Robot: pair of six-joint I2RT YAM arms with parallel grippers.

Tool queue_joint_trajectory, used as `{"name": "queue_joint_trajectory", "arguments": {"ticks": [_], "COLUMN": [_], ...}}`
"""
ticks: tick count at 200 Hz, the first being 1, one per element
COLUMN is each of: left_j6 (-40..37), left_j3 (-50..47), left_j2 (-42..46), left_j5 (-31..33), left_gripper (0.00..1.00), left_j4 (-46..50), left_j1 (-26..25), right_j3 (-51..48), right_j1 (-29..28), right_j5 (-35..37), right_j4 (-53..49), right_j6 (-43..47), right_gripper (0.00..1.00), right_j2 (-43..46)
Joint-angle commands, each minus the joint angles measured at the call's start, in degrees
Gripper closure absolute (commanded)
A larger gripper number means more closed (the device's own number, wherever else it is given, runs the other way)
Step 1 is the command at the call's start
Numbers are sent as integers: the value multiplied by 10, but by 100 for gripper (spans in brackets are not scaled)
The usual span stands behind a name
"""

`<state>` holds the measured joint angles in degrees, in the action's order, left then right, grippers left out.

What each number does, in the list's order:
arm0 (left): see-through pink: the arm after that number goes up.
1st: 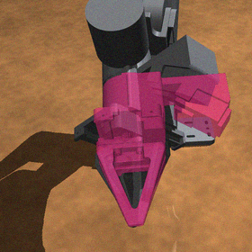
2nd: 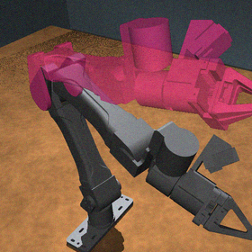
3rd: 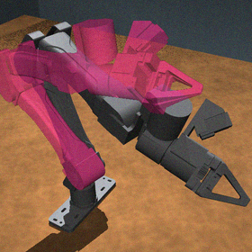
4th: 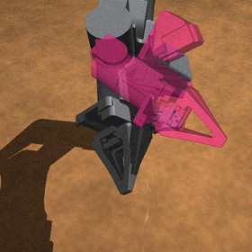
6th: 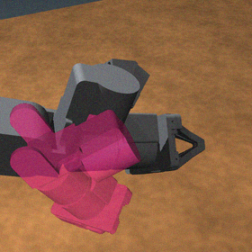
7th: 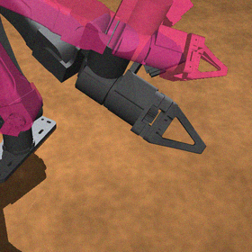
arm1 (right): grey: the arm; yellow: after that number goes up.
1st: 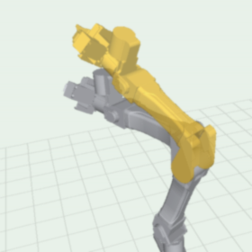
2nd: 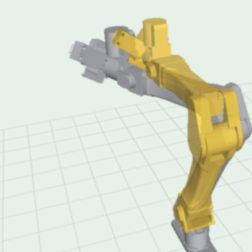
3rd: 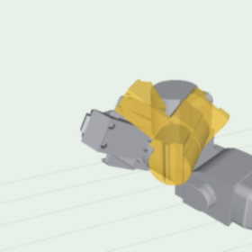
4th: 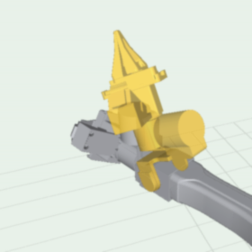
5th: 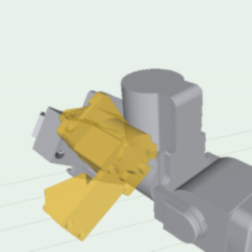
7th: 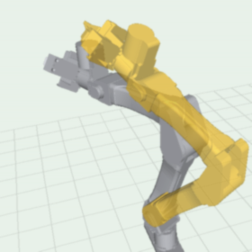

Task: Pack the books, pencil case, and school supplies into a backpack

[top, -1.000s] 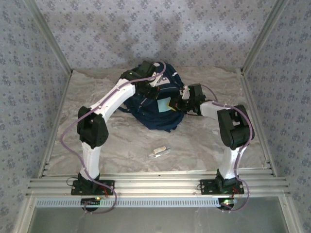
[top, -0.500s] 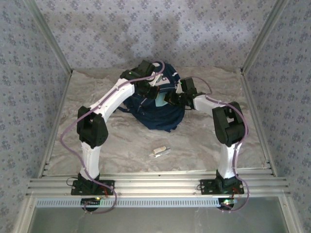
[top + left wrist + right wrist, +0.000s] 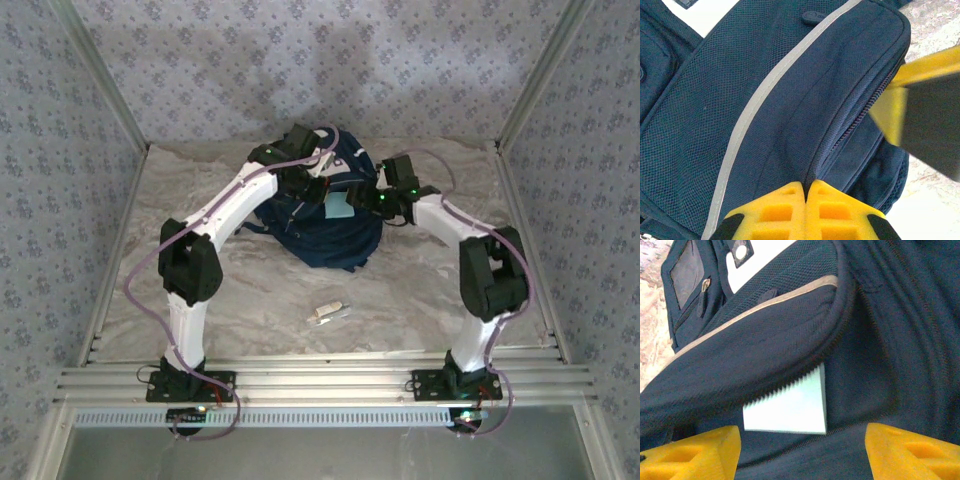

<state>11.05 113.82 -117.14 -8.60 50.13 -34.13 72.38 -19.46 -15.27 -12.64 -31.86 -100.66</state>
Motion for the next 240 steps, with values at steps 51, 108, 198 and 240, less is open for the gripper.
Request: {"name": "queue_joint_trajectory", "arguments": {"ticks": [51,108,198,240], "left_j6": [17,8,12,9], "left_j3": [-5,-10,-38,-45], "left_j2": [26,30,36,38], "left_j5": [-13,-22,-89,-95], "left_gripper": [98,98,96,96], "left_j4": [-16,-17,-27,-29], "left_j1": [1,5,37,43], "right_j3": [-144,-196,-83,-75], "right_j1": [-86,-247,-339,-369], "right_j5": [-21,-32,65,88], "right_j4": [-188,-214,-243,-228], "right_j6": [93,214,586,618], "right_gripper": [33,30,24,22], "right_j2": [177,207,60,22]}}
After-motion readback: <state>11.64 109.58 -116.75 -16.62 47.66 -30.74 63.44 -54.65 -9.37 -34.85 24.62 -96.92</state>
